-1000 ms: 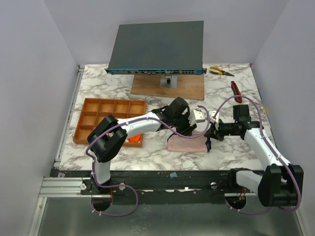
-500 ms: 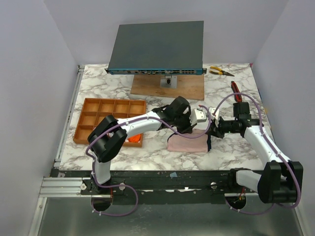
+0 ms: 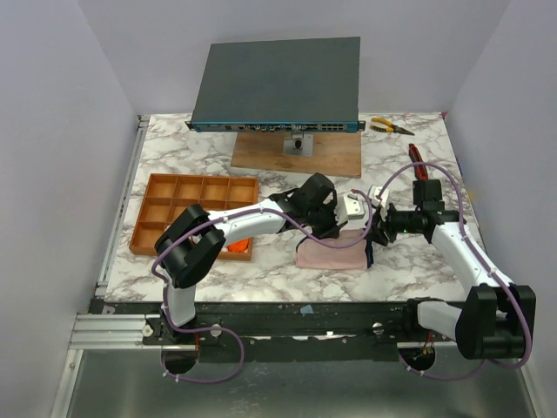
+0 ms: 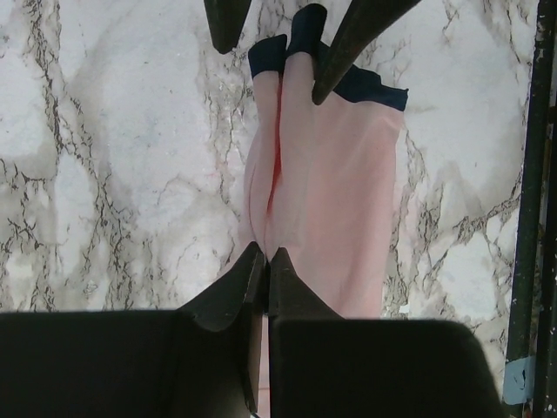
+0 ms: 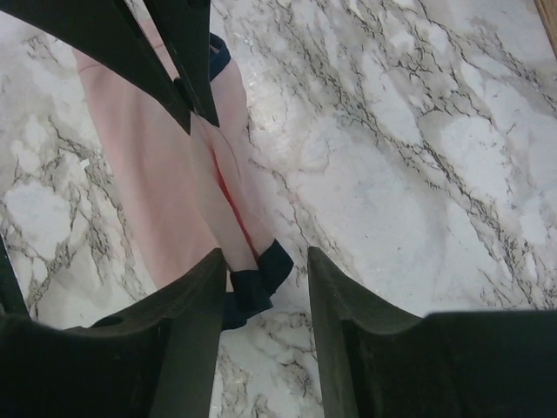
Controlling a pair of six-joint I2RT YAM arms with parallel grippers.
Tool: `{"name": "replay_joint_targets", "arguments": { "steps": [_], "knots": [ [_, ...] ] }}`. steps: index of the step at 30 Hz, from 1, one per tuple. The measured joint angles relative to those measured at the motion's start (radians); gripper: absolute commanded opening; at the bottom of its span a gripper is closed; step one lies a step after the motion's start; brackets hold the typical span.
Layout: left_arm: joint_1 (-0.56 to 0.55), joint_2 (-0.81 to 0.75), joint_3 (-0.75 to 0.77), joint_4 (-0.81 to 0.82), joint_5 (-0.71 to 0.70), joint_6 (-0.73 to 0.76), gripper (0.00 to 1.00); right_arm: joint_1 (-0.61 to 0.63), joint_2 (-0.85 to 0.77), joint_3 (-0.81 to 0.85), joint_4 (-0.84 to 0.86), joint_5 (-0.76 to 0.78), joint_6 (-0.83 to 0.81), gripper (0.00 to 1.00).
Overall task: Roll the underwear
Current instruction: Fold the underwear at the center of the board.
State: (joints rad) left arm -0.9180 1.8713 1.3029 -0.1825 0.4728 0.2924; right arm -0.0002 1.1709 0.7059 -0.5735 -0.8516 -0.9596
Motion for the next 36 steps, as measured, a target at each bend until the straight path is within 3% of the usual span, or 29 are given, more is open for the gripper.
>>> {"name": "replay_joint_targets", "arguments": {
  "steps": [4, 5, 7, 24, 36],
  "knots": [
    [0.0, 0.0, 0.0, 0.001, -0.004, -0.004, 0.0, -0.003, -0.003, 0.0, 0.003, 0.012, 0.052, 0.61],
    [0.0, 0.0, 0.0, 0.001, -0.007, -0.006, 0.0, -0.007, -0.006, 0.0, 0.002, 0.013, 0.067, 0.69],
    [0.0, 0.0, 0.0, 0.001, -0.011, -0.013, 0.0, -0.019, -0.016, 0.0, 0.0, 0.014, 0.095, 1.0],
    [0.0, 0.0, 0.032, -0.026, -0.013, -0.05, 0.0, -0.035, -0.035, -0.016, -0.024, 0.05, 0.148, 1.0],
    [0.0, 0.008, 0.065, -0.045, -0.012, -0.055, 0.0, -0.035, 0.034, -0.055, -0.023, 0.09, 0.085, 1.0]
  ]
}}
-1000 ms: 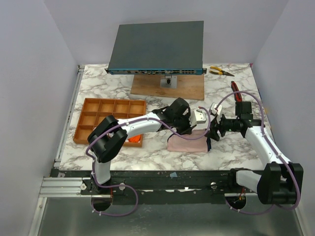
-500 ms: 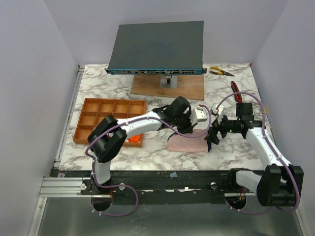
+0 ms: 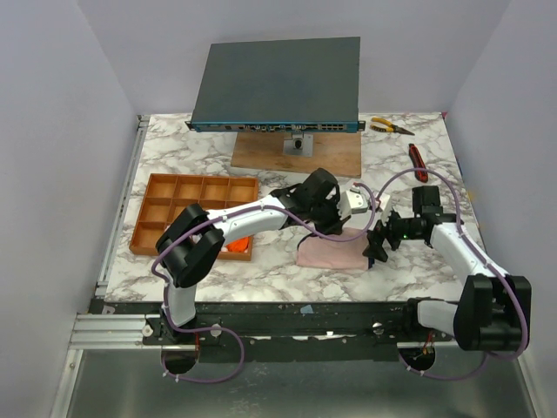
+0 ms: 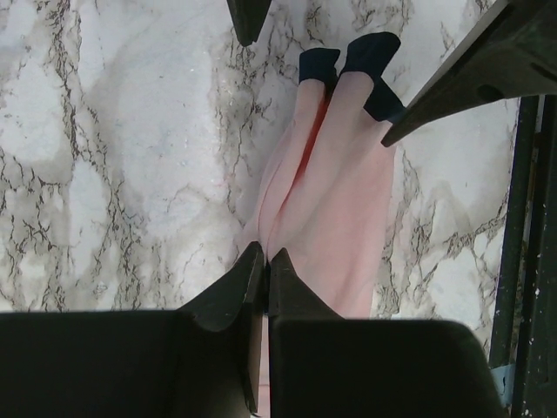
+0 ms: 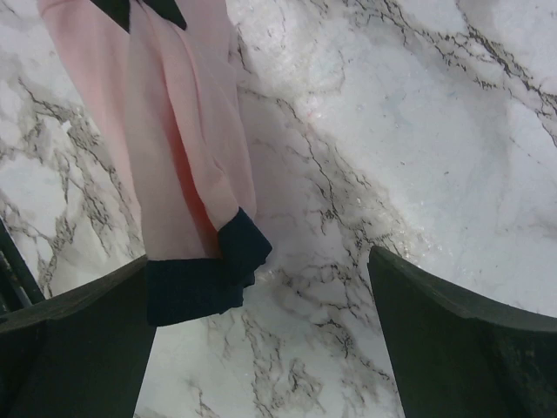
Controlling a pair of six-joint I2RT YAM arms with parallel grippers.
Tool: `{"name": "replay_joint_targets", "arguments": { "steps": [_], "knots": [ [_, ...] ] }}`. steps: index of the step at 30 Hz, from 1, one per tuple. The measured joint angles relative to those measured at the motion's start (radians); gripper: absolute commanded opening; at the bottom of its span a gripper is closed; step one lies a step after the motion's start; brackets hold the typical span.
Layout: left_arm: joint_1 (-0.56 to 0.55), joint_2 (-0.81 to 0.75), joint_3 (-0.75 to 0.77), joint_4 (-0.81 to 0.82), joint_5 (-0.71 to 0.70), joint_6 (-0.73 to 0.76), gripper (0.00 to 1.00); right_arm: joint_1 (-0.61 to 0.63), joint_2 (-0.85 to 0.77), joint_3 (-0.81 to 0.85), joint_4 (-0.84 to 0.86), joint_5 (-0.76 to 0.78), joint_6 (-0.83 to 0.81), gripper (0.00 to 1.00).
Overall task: Roll the underwear
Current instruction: Fold the underwear at the center of the board.
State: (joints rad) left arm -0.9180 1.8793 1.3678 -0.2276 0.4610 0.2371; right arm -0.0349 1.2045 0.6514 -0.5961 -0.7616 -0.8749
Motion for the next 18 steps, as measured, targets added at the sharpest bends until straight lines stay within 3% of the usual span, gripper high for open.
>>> {"name": "replay_joint_targets", "arguments": {
  "steps": [18],
  "knots": [
    [0.0, 0.0, -0.001, -0.006, 0.011, 0.002, 0.0, -0.008, 0.117, -0.004, 0.105, 0.129, -0.013, 1.0]
  ]
}}
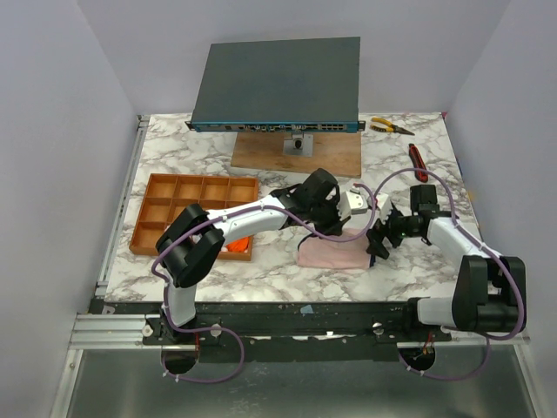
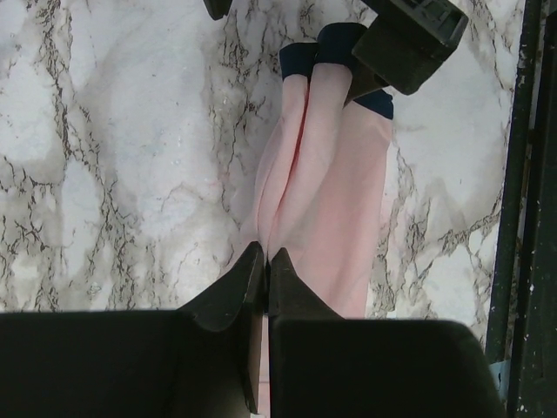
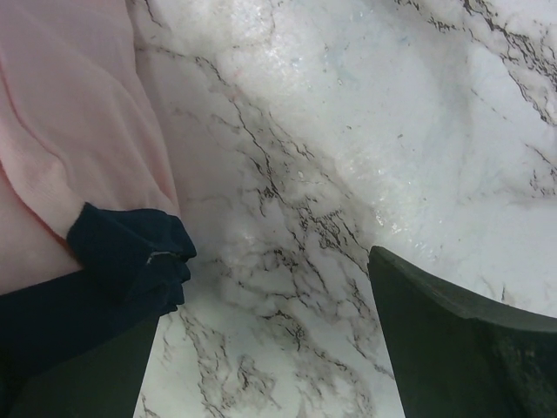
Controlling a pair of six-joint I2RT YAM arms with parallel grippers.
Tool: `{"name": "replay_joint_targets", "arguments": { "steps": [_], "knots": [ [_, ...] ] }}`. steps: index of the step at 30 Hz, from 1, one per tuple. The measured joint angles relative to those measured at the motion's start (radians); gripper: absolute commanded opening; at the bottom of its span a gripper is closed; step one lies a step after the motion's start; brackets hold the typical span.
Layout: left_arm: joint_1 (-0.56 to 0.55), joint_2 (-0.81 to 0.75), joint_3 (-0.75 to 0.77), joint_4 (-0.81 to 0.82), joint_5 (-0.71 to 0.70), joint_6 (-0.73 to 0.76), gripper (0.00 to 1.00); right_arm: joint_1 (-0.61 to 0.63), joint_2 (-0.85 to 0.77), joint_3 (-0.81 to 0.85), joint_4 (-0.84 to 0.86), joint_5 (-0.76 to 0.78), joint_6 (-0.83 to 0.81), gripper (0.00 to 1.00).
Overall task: Roll the underwear
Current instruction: Fold the underwear at the center of the board.
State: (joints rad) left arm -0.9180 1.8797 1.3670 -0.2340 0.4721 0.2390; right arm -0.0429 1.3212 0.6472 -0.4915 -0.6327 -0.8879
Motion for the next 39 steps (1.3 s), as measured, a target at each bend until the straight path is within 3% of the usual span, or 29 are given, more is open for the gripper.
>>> {"name": "replay_joint_targets", "arguments": {
  "steps": [7, 18, 28, 39],
  "knots": [
    [-0.001, 0.0, -0.001, 0.0, 0.002, 0.003, 0.0, -0.018, 0.006, 0.001, -0.011, -0.006, -0.022, 1.0],
    [-0.027, 0.003, -0.001, 0.0, -0.013, -0.005, 0.0, -0.018, -0.049, 0.099, -0.219, -0.137, -0.1, 1.0],
    [-0.101, 0.002, -0.077, 0.032, -0.125, -0.019, 0.0, -0.021, -0.07, 0.1, -0.241, -0.146, -0.105, 1.0],
    [-0.099, -0.002, -0.068, 0.014, -0.166, -0.016, 0.0, -0.024, -0.01, 0.1, -0.295, -0.157, -0.153, 1.0]
  ]
}}
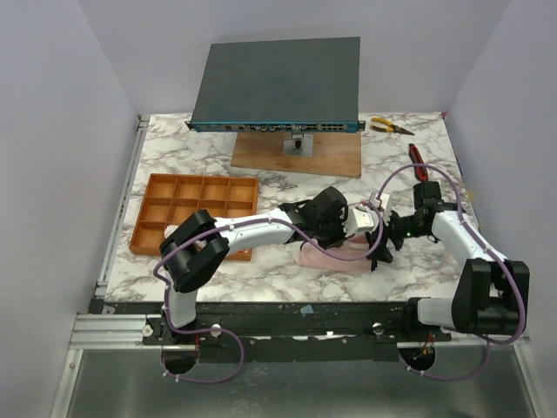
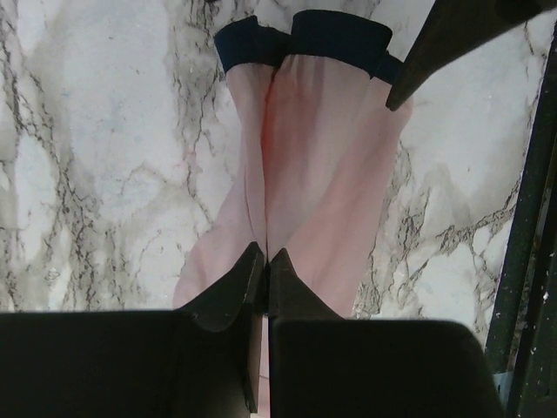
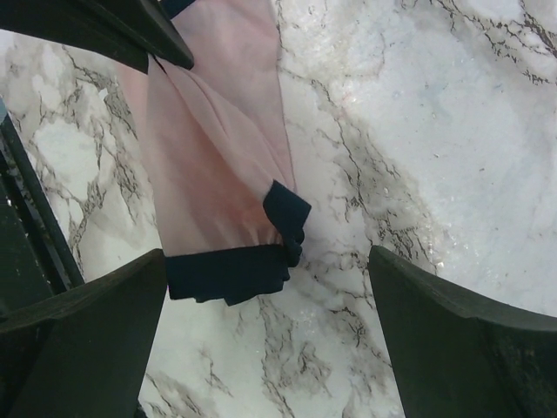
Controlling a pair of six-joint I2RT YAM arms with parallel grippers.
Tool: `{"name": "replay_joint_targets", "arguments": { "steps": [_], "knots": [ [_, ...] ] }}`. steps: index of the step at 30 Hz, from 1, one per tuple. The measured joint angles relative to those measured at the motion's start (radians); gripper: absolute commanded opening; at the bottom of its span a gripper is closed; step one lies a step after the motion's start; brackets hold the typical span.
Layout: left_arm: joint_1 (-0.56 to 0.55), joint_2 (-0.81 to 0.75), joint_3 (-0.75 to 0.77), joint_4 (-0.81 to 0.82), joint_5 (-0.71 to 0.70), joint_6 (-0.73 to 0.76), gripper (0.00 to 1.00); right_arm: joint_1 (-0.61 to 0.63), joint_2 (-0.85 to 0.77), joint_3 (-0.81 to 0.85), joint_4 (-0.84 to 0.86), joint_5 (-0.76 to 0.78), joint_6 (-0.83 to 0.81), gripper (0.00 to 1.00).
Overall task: Roll the underwear
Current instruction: Fold the underwear at the center of the board.
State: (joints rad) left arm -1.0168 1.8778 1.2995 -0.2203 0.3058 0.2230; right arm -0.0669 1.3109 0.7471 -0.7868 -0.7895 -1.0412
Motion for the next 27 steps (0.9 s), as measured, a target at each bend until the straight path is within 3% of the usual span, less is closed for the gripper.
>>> {"name": "replay_joint_targets", "arguments": {
  "steps": [13, 27],
  "knots": [
    [0.018, 0.025, 0.178, -0.075, 0.011, 0.015, 0.0, -0.01, -0.163, -0.091, 0.192, -0.005, 0.162, 1.0],
    [0.048, 0.124, 0.267, -0.126, 0.036, 0.014, 0.0, -0.027, -0.124, -0.135, 0.305, 0.016, 0.256, 1.0]
  ]
}}
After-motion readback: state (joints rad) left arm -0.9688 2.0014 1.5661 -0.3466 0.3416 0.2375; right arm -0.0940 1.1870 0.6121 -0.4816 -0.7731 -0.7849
